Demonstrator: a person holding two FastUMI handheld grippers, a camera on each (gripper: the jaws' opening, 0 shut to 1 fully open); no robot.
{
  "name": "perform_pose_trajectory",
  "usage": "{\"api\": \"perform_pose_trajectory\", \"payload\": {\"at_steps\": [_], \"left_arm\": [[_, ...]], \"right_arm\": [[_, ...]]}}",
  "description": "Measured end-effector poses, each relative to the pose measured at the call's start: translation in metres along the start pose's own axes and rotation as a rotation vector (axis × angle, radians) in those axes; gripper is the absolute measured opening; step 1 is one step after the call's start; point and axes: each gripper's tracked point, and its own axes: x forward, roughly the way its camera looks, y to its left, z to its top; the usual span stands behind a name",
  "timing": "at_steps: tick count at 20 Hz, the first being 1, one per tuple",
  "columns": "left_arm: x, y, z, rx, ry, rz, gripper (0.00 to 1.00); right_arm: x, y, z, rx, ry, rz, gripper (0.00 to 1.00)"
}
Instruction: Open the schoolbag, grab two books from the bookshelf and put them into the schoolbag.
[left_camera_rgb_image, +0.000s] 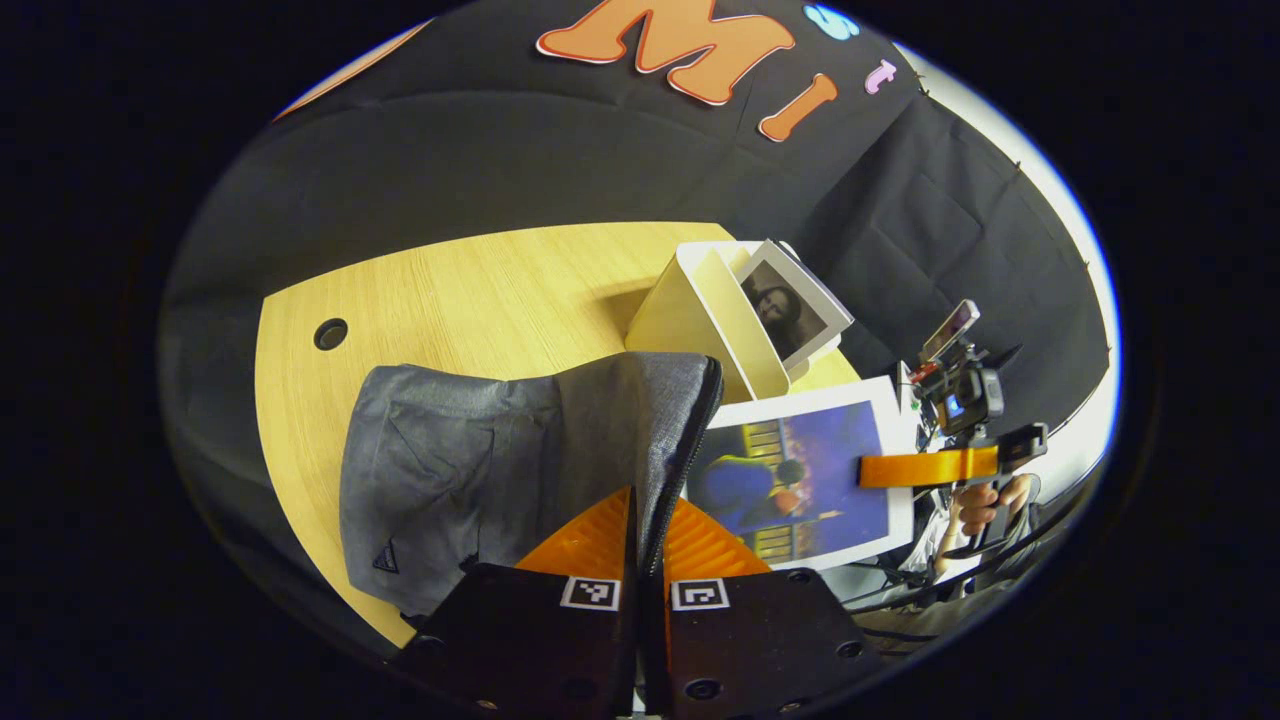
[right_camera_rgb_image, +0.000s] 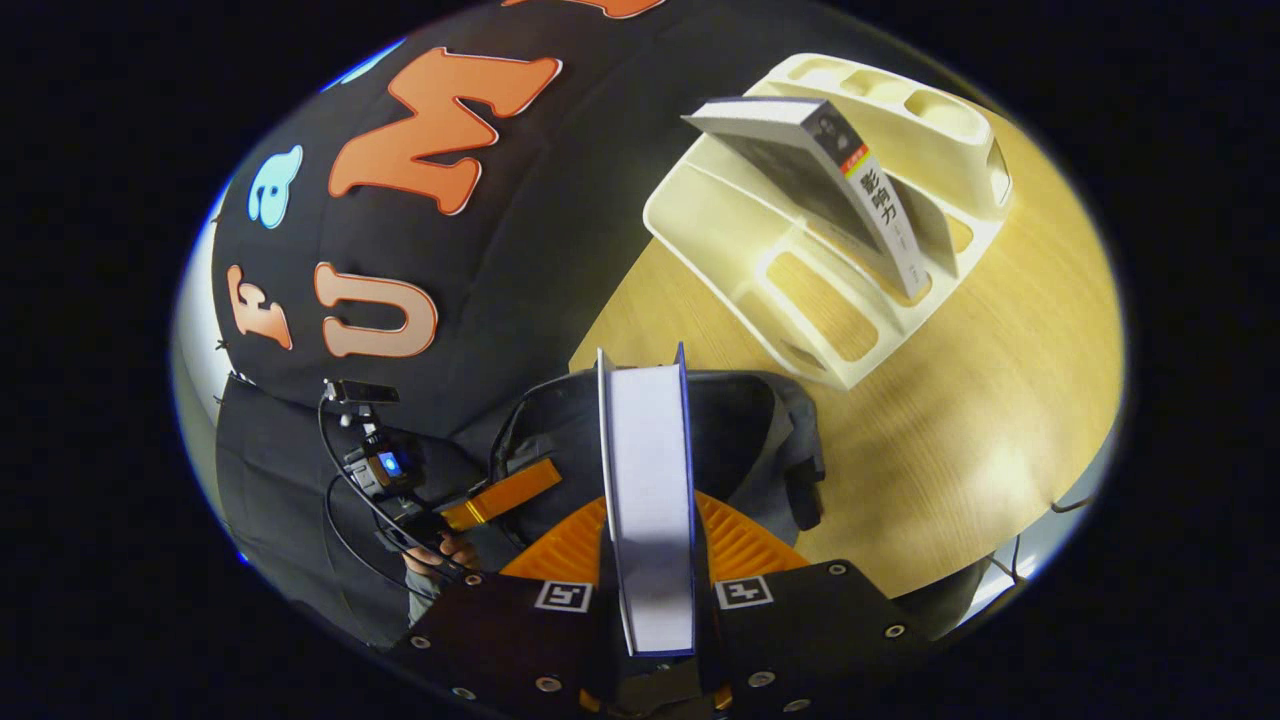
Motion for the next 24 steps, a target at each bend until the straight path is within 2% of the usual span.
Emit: {"api": "perform_pose_trajectory", "payload": {"at_steps": [1,4,9,14,17,21,23,24], "left_arm": [[0.001,-0.001,0.0,-0.011,-0.001,-0.004,0.05],[0.004,-0.006,0.0,-0.048,-0.02,-0.008,0.05],[0.004,-0.012,0.002,-0.06,-0.034,-0.024,0.05],[0.003,-0.018,-0.003,-0.083,-0.038,-0.044,0.05],[0.004,-0.024,0.001,-0.116,-0.05,-0.054,0.05],[0.004,-0.023,-0.005,-0.13,-0.048,-0.033,0.05],[0.008,-0.02,-0.005,-0.139,-0.041,-0.006,0.05],[0.004,-0.018,-0.005,-0.145,-0.048,0.005,0.05]], "right_arm": [[0.01,0.001,-0.002,0.01,0.0,0.022,0.3],[0.044,-0.01,-0.01,0.016,0.007,0.022,0.3],[0.089,-0.011,-0.019,0.067,0.019,0.085,0.3],[0.127,-0.008,-0.023,0.051,-0.026,0.097,0.3],[0.144,-0.004,-0.022,0.087,-0.025,0.104,0.3],[0.158,-0.007,-0.017,0.103,-0.046,0.052,0.33],[0.161,-0.02,-0.032,0.075,0.027,-0.041,0.4],[0.156,-0.022,-0.04,0.058,0.071,-0.06,0.52]]}}
